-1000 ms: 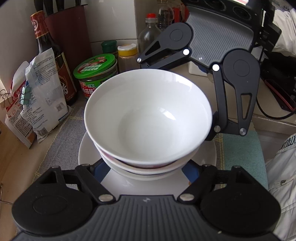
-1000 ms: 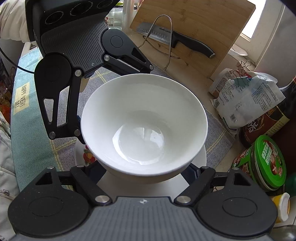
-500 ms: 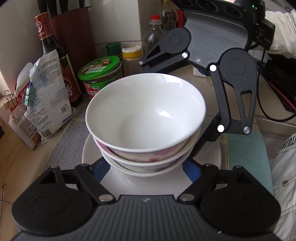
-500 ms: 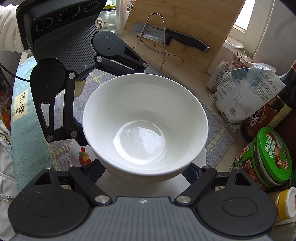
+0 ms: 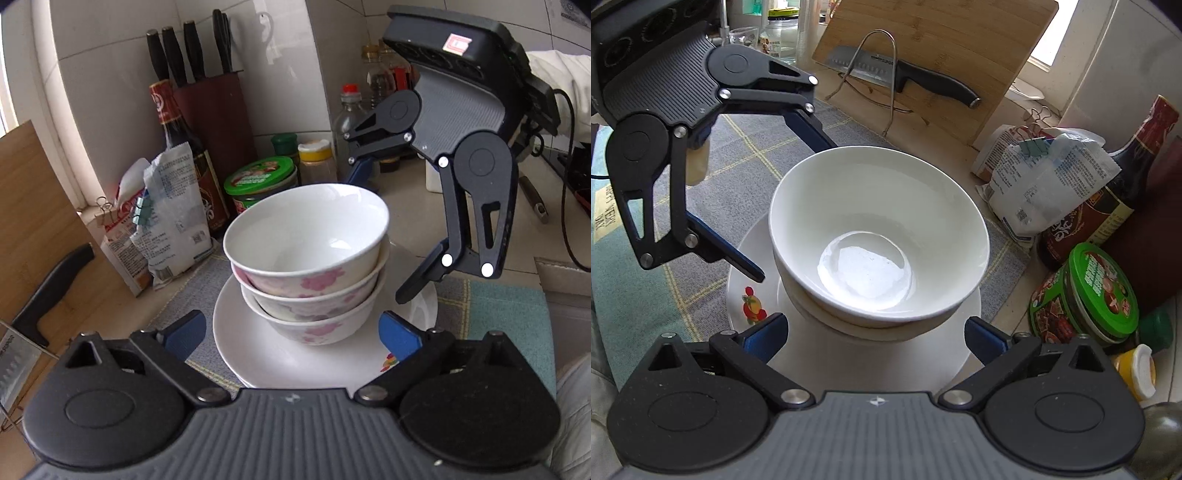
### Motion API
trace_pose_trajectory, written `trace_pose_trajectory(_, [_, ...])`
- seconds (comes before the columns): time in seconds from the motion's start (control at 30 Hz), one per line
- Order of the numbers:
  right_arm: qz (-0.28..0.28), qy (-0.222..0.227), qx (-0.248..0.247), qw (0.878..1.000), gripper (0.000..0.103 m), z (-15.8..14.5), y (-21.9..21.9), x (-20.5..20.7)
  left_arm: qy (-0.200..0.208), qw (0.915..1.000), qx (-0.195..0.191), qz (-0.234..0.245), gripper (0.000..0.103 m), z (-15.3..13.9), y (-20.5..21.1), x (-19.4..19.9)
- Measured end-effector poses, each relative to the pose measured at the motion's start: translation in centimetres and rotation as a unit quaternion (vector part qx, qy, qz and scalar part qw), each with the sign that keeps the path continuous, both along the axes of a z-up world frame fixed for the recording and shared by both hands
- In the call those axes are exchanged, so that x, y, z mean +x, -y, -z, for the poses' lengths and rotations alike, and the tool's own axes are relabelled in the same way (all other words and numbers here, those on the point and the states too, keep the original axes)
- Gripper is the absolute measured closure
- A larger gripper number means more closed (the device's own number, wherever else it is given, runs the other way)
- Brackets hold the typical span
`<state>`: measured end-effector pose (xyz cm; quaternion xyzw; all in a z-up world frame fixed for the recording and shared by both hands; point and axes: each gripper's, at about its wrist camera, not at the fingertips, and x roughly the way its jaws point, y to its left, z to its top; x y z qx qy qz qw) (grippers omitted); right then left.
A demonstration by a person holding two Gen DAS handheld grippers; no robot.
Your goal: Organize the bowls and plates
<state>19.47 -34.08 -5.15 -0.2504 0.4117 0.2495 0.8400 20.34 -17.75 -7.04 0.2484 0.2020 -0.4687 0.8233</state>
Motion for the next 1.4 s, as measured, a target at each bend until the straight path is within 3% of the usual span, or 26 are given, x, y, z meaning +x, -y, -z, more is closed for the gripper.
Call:
trace_pose_trajectory(0.2, [0.092, 0.033, 0.0, 0.995, 0.0, -1.5, -2.0, -2.9, 0.017, 0.9954, -0.038, -0.086, 0.001, -0.9, -3.1, -1.9])
trace_pose_trajectory(0.37, [0.194, 0.061, 0.01, 0.979, 0.0, -2.5, -5.2, -5.1, -0.034, 0.9875, -0.057, -0.143, 0.001, -2.1, -5.6, -3.0])
trace_pose_trajectory(0.53, [0.308, 0.072, 0.058, 0.947, 0.0, -3.2, -7.3, -7.5, -0.048, 0.9784, -0.078, -0.186, 0.001, -3.2, -8.1, -4.6])
trace_pose_trajectory(0.67, [0.41, 0.066, 0.098, 0.904, 0.0, -3.5, -8.3, -9.6, -0.043, 0.9751, -0.077, -0.203, 0.001, -3.9, -9.1, -5.8])
trace_pose_trajectory(0.77, [0.449, 0.068, 0.123, 0.882, 0.0, -3.9, -9.0, -11.1, -0.065, 0.9709, -0.095, -0.21, 0.001, -4.4, -9.8, -6.0])
trace_pose_trajectory(0.83, [0.463, 0.075, 0.126, 0.874, 0.0, -4.2, -9.7, -11.9, -0.069, 0.9691, -0.098, -0.216, 0.001, -4.7, -10.0, -6.1])
trace_pose_trajectory(1.03, [0.479, 0.1, 0.102, 0.866, 0.0, -4.9, -11.4, -13.3, -0.059, 0.9673, -0.093, -0.229, 0.001, -5.5, -10.2, -6.6])
trace_pose_trajectory(1.4, [0.49, 0.109, 0.112, 0.858, 0.0, -5.2, -11.7, -14.0, -0.058, 0.9649, -0.08, -0.243, 0.001, -5.8, -10.4, -6.8])
